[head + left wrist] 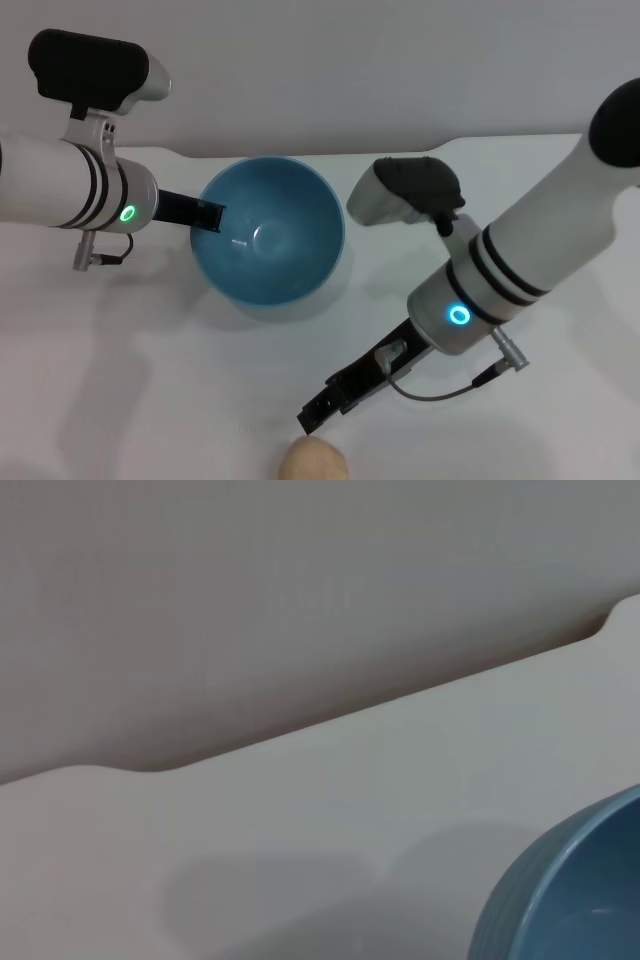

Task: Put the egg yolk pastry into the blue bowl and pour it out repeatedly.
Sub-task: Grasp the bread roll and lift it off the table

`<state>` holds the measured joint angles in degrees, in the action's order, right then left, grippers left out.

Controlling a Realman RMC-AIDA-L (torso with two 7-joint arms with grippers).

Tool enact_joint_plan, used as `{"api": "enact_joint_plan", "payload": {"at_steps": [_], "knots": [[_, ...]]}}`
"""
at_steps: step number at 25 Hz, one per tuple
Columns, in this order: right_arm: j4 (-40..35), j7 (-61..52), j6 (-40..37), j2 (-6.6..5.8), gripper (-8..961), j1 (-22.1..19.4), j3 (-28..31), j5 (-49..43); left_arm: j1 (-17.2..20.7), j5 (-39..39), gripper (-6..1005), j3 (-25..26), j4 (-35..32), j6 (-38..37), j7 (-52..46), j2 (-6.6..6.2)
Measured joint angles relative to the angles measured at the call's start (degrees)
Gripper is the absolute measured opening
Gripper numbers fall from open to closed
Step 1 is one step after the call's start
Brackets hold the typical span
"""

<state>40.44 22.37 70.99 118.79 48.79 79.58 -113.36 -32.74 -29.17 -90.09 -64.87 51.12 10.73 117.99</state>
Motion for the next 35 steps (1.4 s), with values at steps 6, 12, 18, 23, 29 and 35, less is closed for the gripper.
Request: {"api": "enact_joint_plan", "payload": {"at_steps": [6, 12, 18, 23, 29, 35], "knots": [[0.0, -0.5, -1.9, 0.25, 555, 0.3, -3.8, 0.8, -0.2, 0.0, -2, 0.0, 0.2, -0.2, 0.0, 0.03], [0.4, -0.6, -2.3, 0.3, 555, 0.4, -5.5, 3.5, -0.3, -0.1, -2, 0.0, 0.4, -0.3, 0.0, 0.05], [0.0, -0.9, -2.6, 0.38, 556, 0.8, -8.8, 6.3, -0.4, -0.1, -2, 0.0, 0.4, -0.4, 0.0, 0.05], [0.0, -2.4, -3.3, 0.46, 556, 0.8, -11.4, 6.3, -0.4, -0.1, -2, 0.0, 0.4, -0.7, 0.0, 0.05], [0.0, -2.6, -3.5, 0.48, 555, 0.7, -11.9, 6.4, -0.5, -0.1, -2, 0.0, 0.5, -0.8, 0.0, 0.05], [0.3, -1.6, -3.7, 0.43, 480, 0.4, -11.9, 6.0, -0.5, -0.1, -2, 0.0, 0.5, -0.8, 0.0, 0.05]]}}
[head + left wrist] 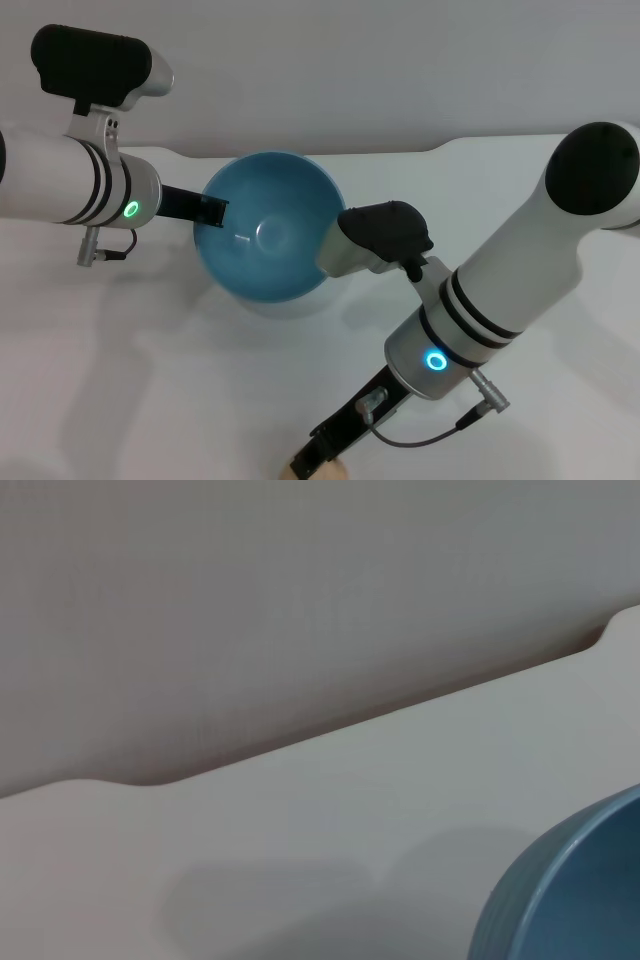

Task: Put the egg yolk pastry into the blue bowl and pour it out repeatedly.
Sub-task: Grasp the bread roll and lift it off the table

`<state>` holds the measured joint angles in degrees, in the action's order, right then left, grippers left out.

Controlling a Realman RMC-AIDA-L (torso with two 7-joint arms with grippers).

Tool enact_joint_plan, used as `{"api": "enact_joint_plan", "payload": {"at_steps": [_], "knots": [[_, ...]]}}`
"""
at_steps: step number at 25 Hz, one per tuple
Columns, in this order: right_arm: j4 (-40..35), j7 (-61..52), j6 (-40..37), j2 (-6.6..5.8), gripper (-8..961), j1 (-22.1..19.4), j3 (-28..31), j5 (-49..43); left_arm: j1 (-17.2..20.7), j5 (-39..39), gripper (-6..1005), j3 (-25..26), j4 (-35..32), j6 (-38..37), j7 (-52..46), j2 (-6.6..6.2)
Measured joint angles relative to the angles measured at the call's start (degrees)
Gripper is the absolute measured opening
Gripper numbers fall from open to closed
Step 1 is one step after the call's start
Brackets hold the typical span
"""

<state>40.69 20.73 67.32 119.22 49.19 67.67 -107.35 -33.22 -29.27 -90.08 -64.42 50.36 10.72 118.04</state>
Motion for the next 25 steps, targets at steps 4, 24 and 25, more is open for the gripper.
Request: {"api": "enact_joint_plan", "payload": {"at_steps": [4, 24, 25], "knots": [[0.1, 0.7, 0.0, -0.08, 287, 0.0, 0.0, -0.1, 0.0, 0.0, -2, 0.0, 0.0, 0.0, 0.0, 0.0], [5.6, 0.4, 3.1, -0.52, 119, -3.5, 6.4, 0.3, 0.0, 0.0, -2, -0.1, 0.0, 0.0, 0.0, 0.0], [6.7, 0.4, 3.4, -0.56, 111, -4.1, 7.4, 0.3, 0.0, 0.0, -2, -0.1, 0.0, 0.0, 0.0, 0.0]]}}
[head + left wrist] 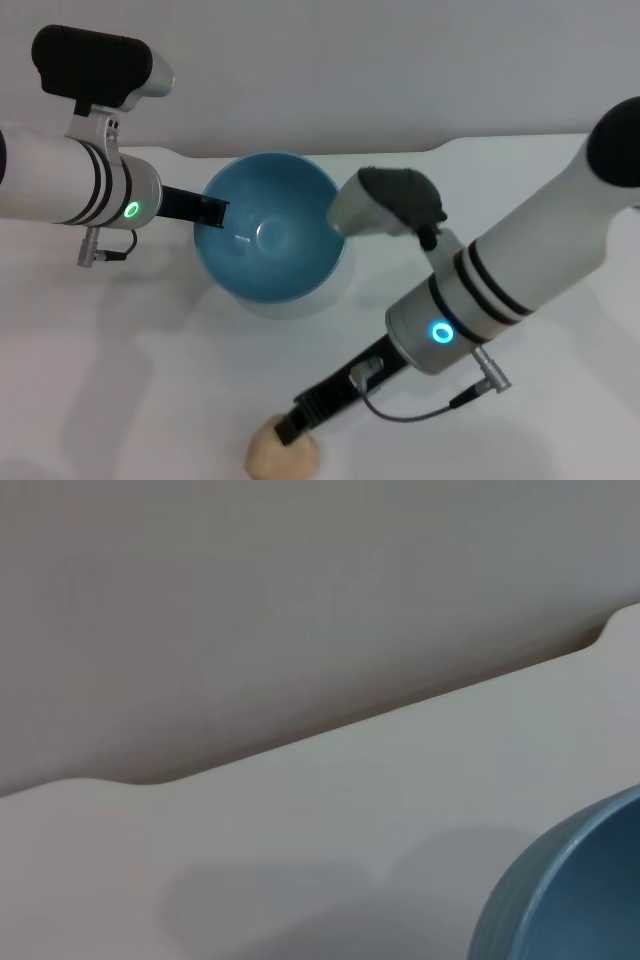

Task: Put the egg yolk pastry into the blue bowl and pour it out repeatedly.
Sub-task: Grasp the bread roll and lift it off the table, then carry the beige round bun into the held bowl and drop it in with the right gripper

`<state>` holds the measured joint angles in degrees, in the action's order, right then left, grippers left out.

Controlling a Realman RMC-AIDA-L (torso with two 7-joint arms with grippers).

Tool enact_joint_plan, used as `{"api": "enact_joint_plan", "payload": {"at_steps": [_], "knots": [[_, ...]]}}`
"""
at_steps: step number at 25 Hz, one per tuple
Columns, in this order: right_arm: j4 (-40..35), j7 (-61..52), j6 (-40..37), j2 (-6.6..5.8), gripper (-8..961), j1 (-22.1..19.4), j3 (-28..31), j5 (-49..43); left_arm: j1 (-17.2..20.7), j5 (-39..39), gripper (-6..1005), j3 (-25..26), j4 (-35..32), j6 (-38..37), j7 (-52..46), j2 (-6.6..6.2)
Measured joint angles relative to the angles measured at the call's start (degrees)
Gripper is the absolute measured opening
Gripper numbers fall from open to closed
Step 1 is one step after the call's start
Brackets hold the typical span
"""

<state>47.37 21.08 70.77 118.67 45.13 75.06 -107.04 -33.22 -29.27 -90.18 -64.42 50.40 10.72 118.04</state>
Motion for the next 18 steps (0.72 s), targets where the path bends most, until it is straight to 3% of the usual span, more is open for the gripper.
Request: {"api": "enact_joint_plan", "payload": {"at_steps": [8, 10, 18], "knots": [[9.1, 0.0, 3.0, -0.13, 42, -4.6, 9.6, -0.4, 0.0, 0.0, -2, 0.0, 0.0, 0.1, 0.3, -0.06], [12.3, 0.3, 3.1, -0.15, 36, -5.7, 15.0, -0.4, 0.0, 0.0, -2, 0.0, 0.0, 0.1, 0.6, -0.07], [15.5, 0.4, 3.7, -0.35, 15, -6.5, 22.7, -5.1, -0.3, 0.1, -2, 0.0, 0.0, 1.6, 0.7, -0.15]]}}
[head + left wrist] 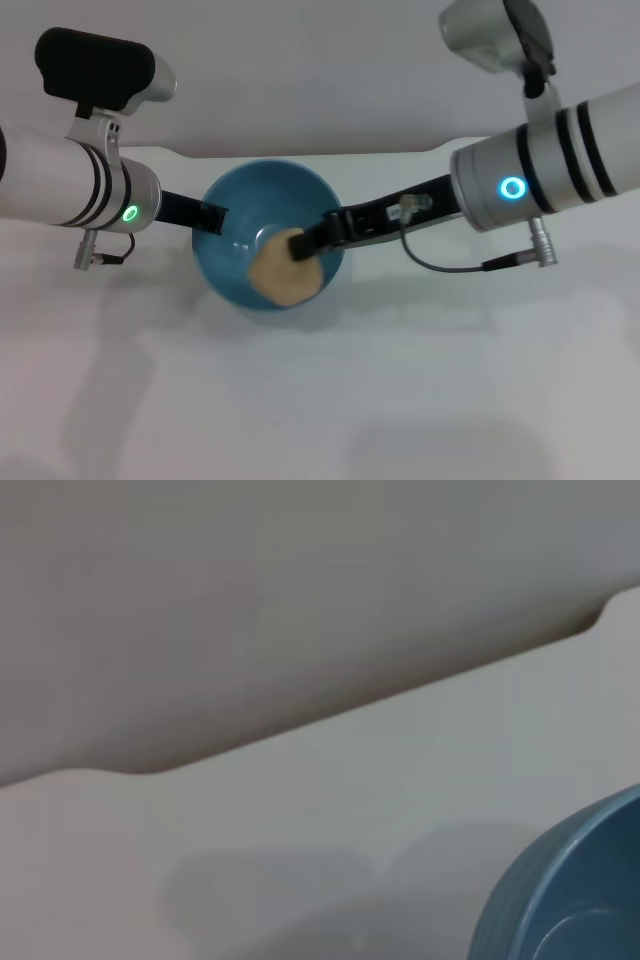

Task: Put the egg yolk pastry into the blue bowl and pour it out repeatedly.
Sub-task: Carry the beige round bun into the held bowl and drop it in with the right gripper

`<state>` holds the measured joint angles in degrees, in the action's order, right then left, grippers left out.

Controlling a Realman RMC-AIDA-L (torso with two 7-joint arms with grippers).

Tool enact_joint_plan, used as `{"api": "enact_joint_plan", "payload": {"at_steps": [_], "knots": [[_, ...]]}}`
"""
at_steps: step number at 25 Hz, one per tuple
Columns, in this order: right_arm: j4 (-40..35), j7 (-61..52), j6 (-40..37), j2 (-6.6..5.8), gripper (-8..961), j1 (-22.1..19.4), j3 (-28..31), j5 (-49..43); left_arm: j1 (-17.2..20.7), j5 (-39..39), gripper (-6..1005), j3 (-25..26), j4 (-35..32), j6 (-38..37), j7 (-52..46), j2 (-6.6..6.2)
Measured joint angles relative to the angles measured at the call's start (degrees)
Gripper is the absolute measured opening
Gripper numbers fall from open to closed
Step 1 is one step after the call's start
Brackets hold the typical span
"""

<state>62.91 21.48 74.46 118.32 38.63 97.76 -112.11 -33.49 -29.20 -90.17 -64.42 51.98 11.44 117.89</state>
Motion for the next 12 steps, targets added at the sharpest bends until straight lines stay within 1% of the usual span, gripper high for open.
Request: {"api": "enact_joint_plan", "payload": {"at_steps": [3, 6, 9, 12], "knots": [[0.1, -0.2, 0.1, 0.03, 12, -0.2, 0.8, -2.8, -0.8, 0.4, -2, 0.1, 0.0, 2.3, 0.0, -0.08], [0.1, -0.3, 0.1, 0.06, 9, -0.2, 0.8, -3.1, -2.0, 1.6, -2, 0.4, 0.0, 5.1, -0.1, -0.12], [0.1, -0.2, -0.3, 0.07, 7, -0.1, 0.6, -3.3, -4.1, 4.7, -2, 0.3, 0.1, 9.8, -0.5, -0.04], [-0.4, -0.1, -0.9, 0.07, 5, 0.2, 0.6, -3.8, -5.6, 6.3, -2, -0.2, 0.3, 12.4, -0.6, 0.17]]}}
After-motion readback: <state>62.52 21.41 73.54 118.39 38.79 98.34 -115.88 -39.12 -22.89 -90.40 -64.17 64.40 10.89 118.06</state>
